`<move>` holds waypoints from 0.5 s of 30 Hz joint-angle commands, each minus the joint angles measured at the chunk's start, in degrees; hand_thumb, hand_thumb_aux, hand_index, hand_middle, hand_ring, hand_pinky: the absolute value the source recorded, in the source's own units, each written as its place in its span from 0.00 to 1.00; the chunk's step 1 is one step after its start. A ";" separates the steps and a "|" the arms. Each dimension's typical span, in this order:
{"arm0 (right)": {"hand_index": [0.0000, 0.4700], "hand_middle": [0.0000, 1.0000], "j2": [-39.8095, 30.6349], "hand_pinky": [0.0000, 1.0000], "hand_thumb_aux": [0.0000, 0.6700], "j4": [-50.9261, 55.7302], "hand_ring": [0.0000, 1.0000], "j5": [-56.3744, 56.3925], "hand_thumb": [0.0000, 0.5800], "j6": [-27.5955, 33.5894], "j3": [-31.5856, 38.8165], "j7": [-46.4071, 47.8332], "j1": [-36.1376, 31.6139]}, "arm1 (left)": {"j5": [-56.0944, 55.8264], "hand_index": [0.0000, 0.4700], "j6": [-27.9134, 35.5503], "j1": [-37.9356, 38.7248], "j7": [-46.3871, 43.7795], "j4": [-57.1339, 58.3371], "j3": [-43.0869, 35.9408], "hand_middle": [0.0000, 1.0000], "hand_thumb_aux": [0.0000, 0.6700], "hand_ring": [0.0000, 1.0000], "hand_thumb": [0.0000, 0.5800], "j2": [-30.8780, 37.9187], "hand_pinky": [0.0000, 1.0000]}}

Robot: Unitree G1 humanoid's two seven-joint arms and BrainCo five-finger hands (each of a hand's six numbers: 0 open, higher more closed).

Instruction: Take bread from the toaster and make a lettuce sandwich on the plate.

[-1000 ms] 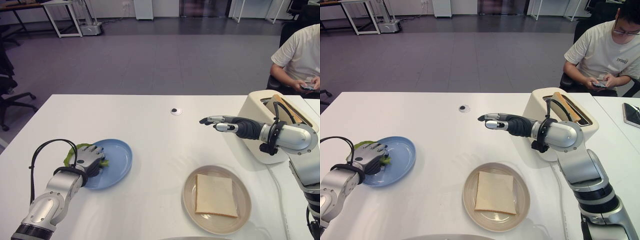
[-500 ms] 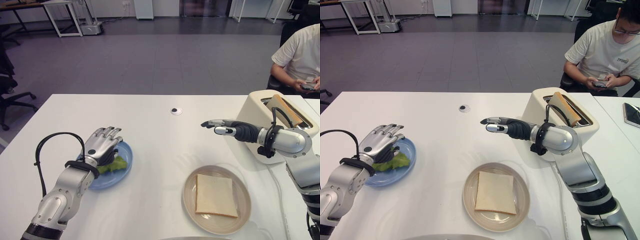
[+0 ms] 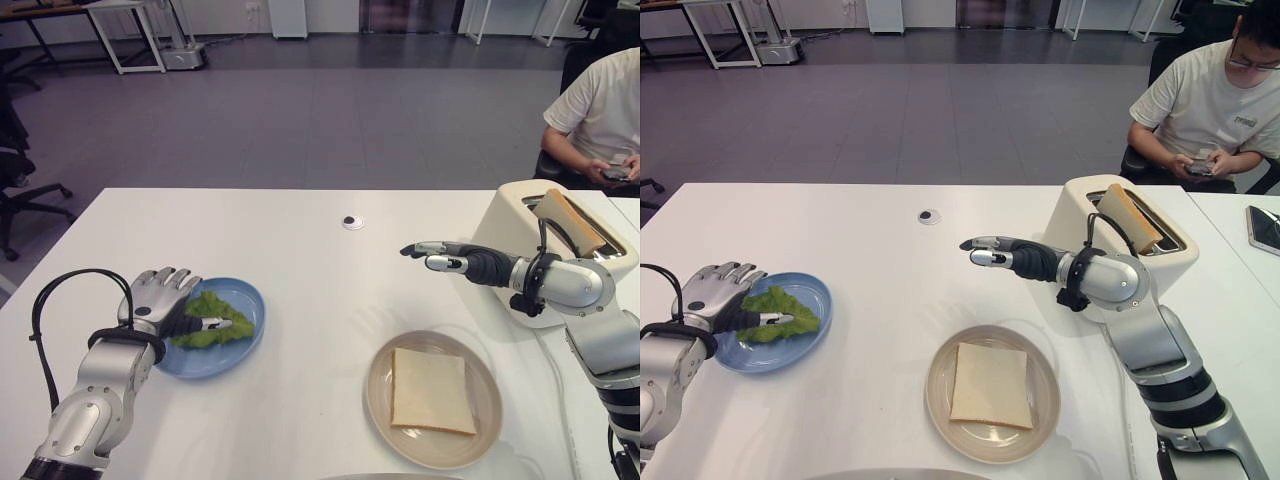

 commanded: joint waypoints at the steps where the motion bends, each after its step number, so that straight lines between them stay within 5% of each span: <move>1: 0.00 0.00 0.08 0.00 0.00 0.17 0.00 -0.52 0.00 -0.30 0.61 0.56 0.25 | 1.29 0.00 0.55 1.72 -1.66 1.42 -0.18 0.00 0.00 0.00 0.00 1.73 0.00; 7: 0.00 0.00 0.33 0.00 0.00 0.35 0.00 -0.31 0.00 -0.69 1.03 1.16 -0.27 | 1.82 0.00 0.08 1.24 -0.25 4.53 -2.92 0.00 0.00 0.00 0.00 0.72 0.00; 8: 0.00 0.00 0.38 0.00 0.00 0.41 0.00 -0.30 0.00 -0.78 1.10 1.26 -0.33 | 1.46 0.33 -0.01 1.15 -0.31 4.78 -3.50 0.00 0.33 0.00 0.56 0.36 0.00; 9: 0.00 0.00 0.38 0.00 0.00 0.49 0.00 -0.33 0.00 -0.92 1.15 1.31 -0.29 | 1.05 1.00 -0.07 0.96 -0.17 4.83 -3.98 0.00 1.00 0.00 1.00 -0.08 0.00; 15: 0.00 0.00 0.27 0.00 0.00 0.51 0.00 -0.84 0.00 -1.12 1.31 0.89 0.58 | -0.33 1.00 -0.66 -0.96 0.73 5.02 -5.15 0.00 1.00 0.00 1.00 -1.18 0.00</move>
